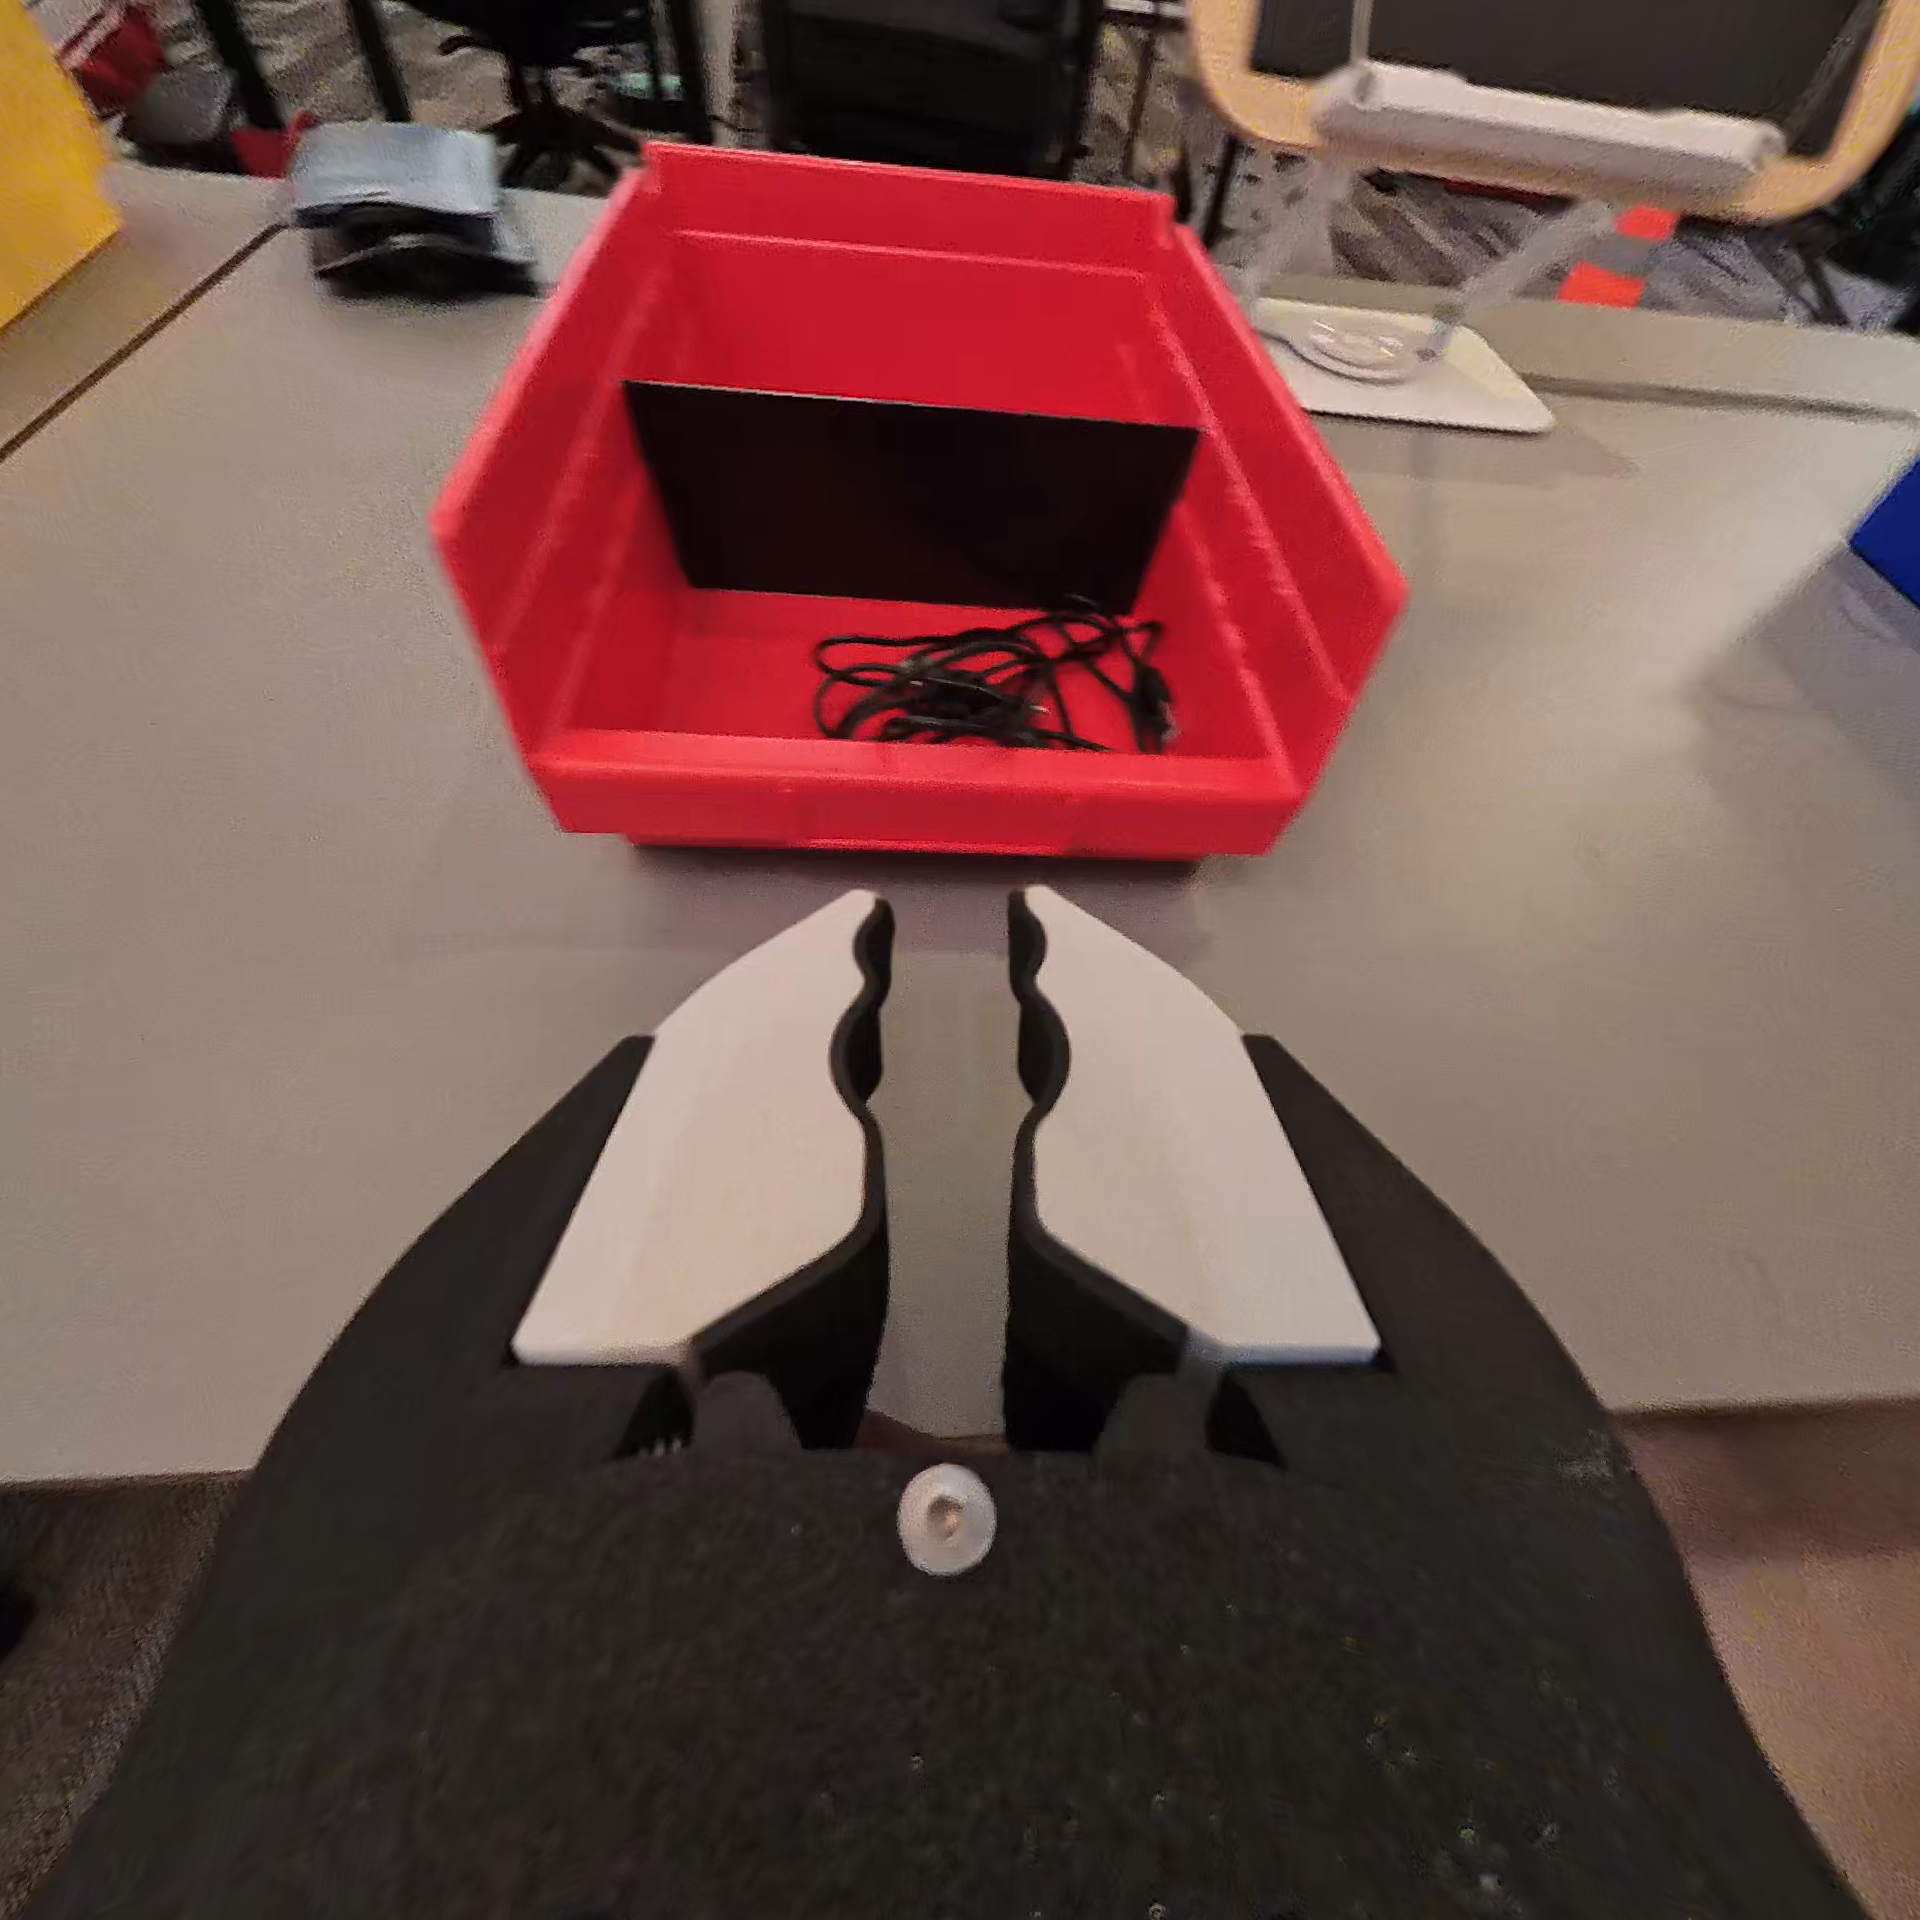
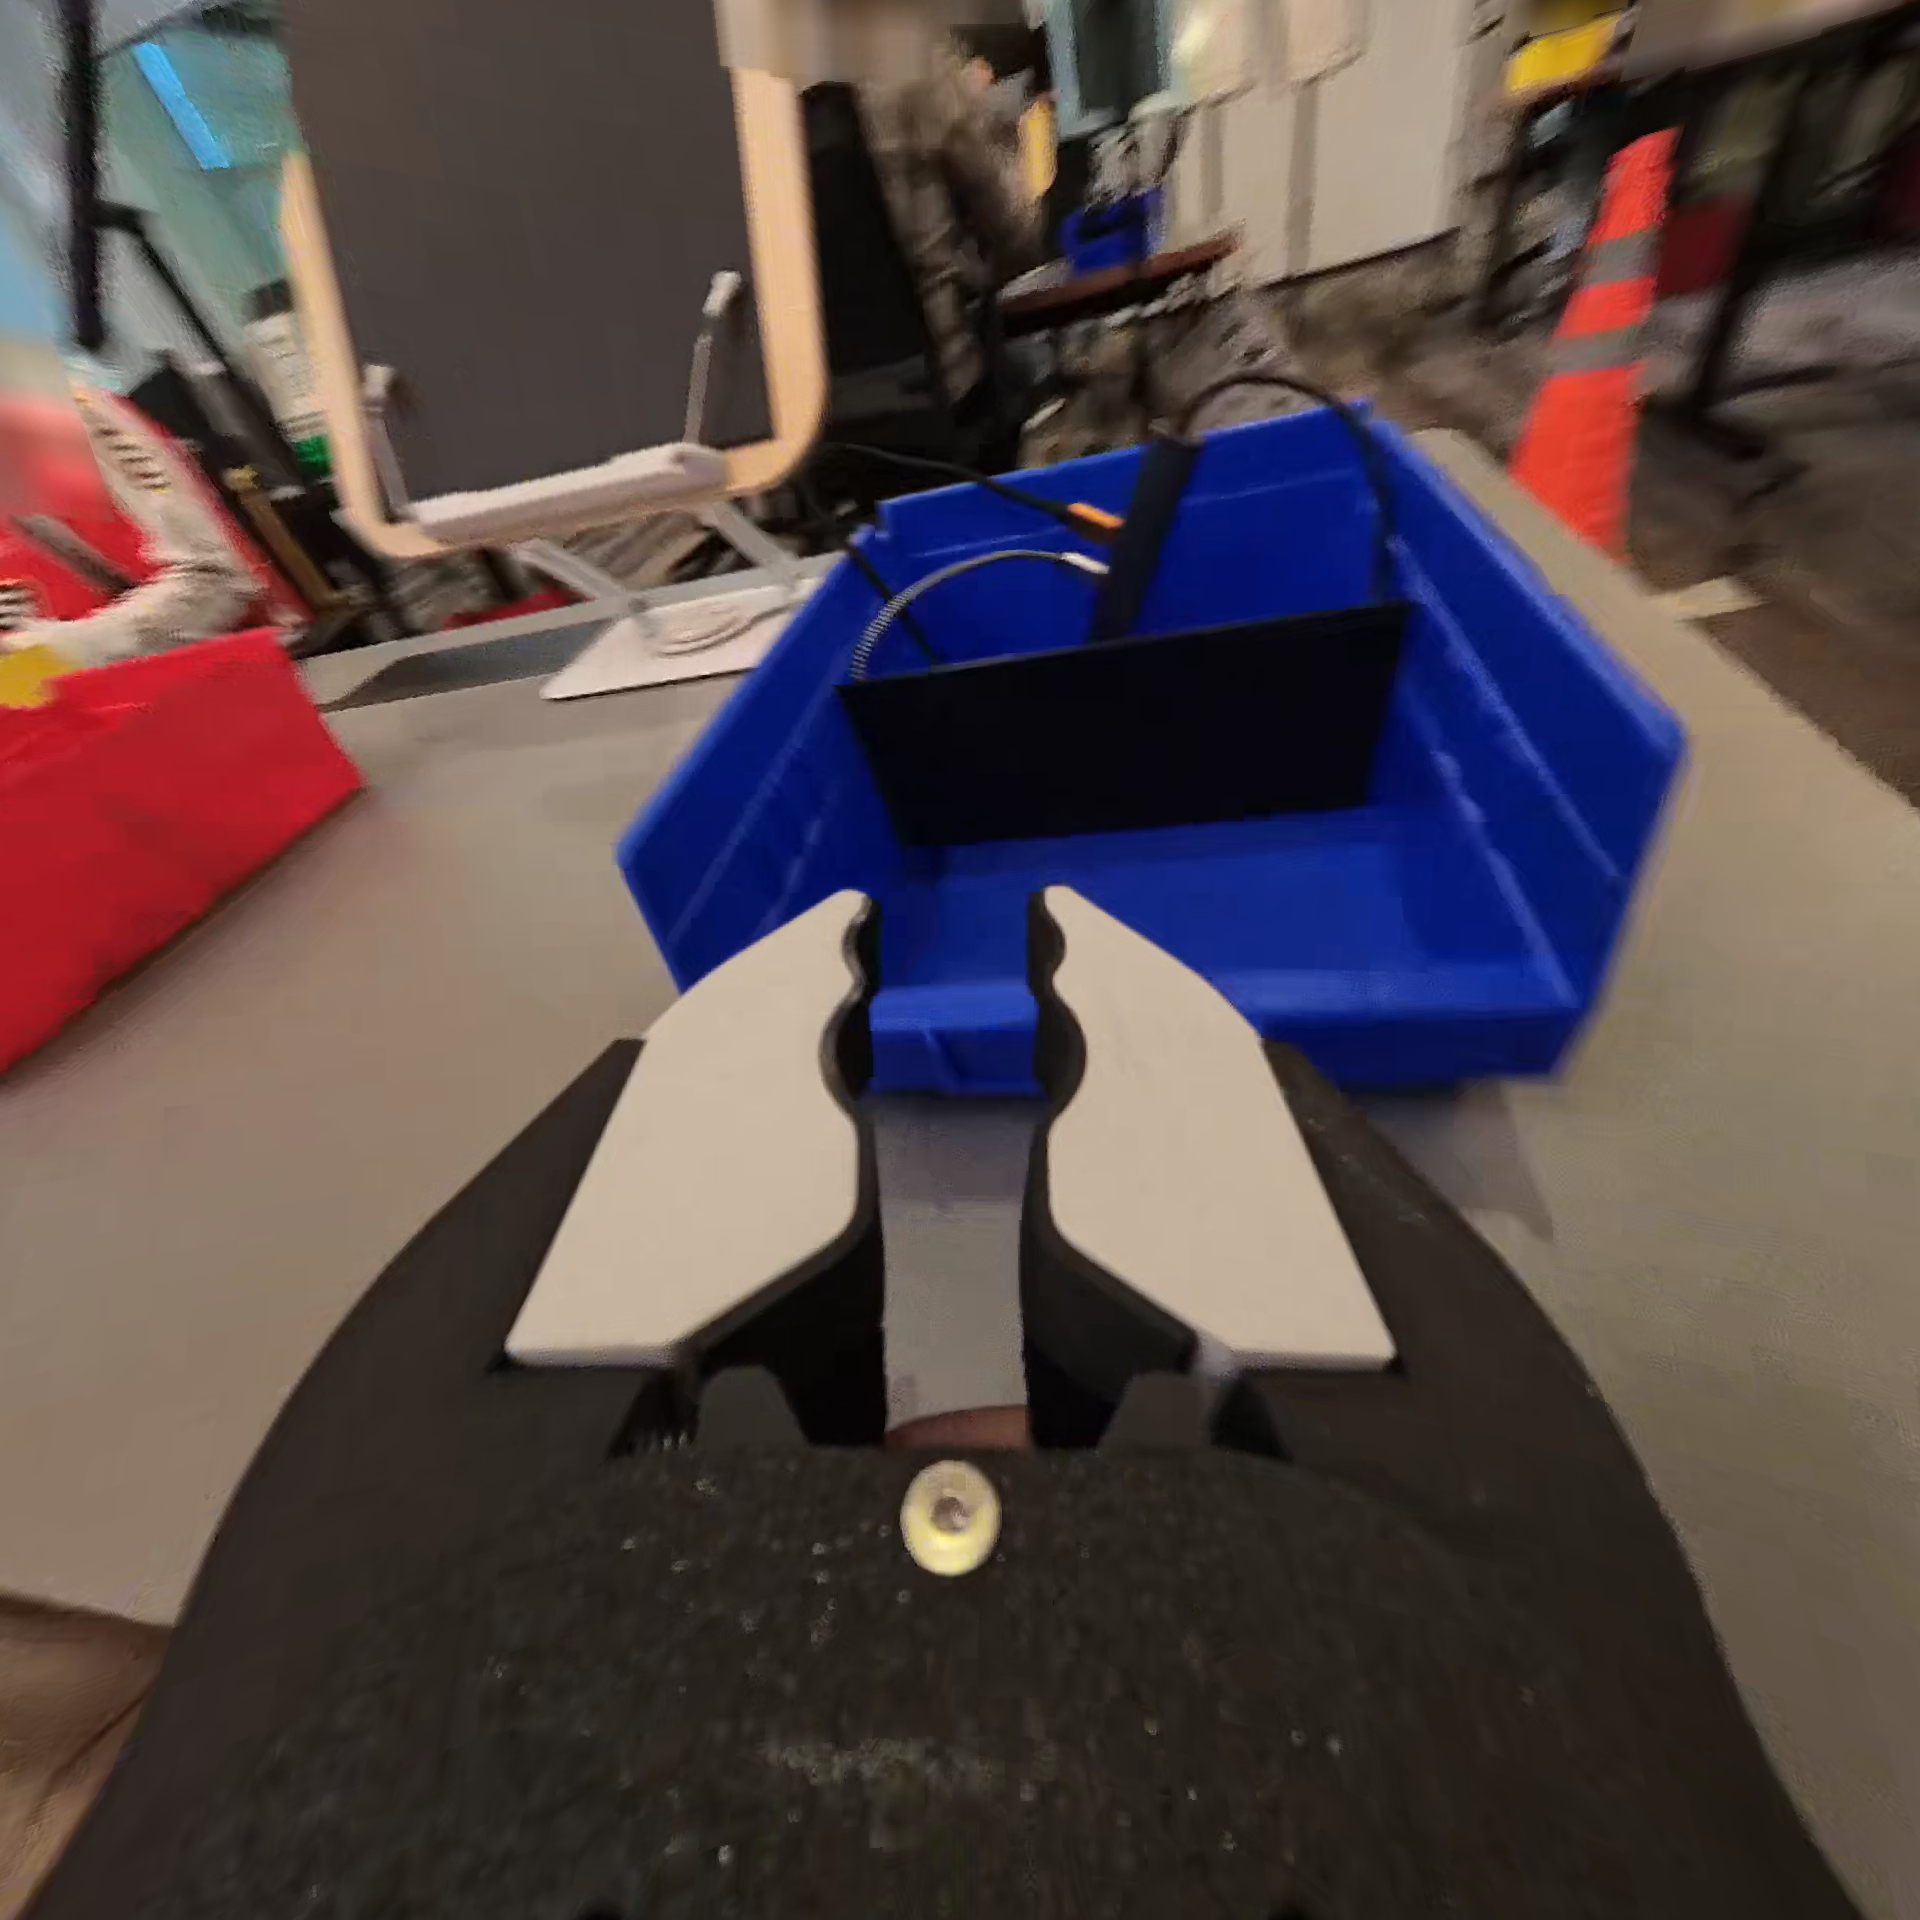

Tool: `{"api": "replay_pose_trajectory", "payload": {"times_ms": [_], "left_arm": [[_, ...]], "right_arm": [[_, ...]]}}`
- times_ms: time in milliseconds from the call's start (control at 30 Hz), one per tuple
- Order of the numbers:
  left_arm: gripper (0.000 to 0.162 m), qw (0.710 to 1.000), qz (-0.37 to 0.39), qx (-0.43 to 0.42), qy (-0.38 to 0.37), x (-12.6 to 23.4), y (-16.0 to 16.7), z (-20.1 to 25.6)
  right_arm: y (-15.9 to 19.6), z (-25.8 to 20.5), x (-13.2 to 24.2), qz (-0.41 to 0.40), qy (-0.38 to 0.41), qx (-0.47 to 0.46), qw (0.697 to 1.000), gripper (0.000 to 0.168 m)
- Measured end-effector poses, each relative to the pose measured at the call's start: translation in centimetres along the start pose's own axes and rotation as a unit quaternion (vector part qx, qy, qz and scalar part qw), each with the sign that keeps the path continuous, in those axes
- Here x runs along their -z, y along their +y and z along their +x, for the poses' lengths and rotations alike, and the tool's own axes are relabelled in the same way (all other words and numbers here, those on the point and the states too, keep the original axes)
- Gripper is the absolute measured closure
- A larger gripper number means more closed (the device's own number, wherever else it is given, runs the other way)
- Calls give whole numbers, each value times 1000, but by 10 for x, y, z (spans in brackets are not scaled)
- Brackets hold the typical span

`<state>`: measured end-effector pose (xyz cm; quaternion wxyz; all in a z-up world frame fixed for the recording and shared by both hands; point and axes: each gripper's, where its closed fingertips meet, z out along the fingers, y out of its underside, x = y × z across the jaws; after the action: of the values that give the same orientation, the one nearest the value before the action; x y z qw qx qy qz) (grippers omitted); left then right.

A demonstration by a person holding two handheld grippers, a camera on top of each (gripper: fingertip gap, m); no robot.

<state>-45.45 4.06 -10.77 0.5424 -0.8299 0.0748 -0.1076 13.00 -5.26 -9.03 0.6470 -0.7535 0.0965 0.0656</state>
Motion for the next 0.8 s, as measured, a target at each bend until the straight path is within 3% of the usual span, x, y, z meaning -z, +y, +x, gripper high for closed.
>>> {"api": "replay_pose_trajectory", "payload": {"times_ms": [200, 600, 800], "left_arm": [[139, 1000, 0, 3, -4, -11, -5, -14], [139, 996, -33, -84, 25, -36, 14, 11], [139, 989, -25, -108, 92, -39, 4, 33]], "right_arm": [[20, -9, -9, -31, 3, 80, 996, 135], [28, -15, -25, -62, -39, 37, 997, 134], [29, -20, -25, -64, -47, 53, 995, 136]]}}
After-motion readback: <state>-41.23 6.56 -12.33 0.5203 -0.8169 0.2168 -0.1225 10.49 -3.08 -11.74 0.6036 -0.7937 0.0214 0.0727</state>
